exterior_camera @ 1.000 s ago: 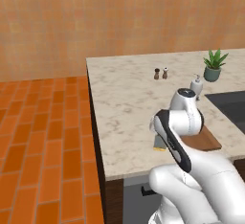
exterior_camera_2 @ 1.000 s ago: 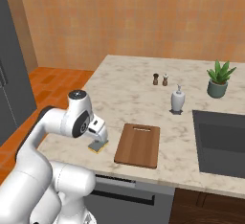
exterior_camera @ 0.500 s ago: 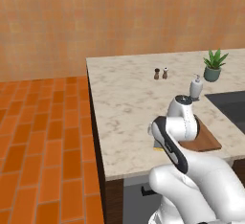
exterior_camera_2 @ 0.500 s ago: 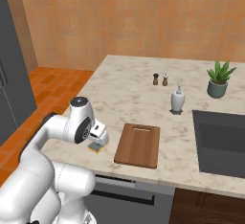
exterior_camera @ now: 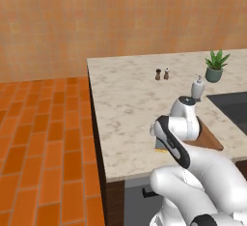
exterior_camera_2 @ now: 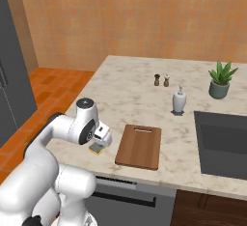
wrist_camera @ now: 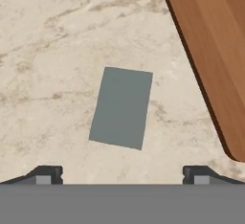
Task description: Pick up the sponge from the counter and clean the cutting board by briefly scrubbing or pressing down on the cutting board. Once finished, release the sponge.
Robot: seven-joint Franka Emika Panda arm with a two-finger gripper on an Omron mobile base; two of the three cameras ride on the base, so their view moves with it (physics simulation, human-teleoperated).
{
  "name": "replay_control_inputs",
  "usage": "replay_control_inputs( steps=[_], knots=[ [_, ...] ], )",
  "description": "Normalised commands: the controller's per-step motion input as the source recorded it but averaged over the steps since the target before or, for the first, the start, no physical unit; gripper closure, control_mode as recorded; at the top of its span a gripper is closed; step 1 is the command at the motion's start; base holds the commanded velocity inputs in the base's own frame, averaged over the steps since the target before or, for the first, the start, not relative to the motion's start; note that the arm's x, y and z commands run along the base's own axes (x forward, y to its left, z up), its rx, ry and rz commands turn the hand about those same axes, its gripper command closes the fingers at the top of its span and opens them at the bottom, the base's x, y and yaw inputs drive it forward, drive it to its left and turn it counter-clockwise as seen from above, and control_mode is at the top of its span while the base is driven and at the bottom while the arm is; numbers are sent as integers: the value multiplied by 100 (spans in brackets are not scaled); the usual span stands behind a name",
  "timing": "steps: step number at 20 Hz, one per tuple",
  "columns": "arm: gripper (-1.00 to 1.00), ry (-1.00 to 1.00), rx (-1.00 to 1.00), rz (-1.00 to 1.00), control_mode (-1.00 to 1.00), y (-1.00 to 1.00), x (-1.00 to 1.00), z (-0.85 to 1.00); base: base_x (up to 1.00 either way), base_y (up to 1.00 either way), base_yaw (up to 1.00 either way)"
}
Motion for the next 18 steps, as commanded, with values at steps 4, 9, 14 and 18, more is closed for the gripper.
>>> replay_control_inputs(
  steps=[4,9,14,18],
  knots=[
    [-100,0,0,0,-100,0,17,-15,0,0,0],
    [-100,0,0,0,-100,0,16,-23,0,0,0],
    [-100,1,0,0,-100,0,13,-38,0,0,0],
    [-100,3,0,0,-100,0,23,-36,0,0,0]
  ],
)
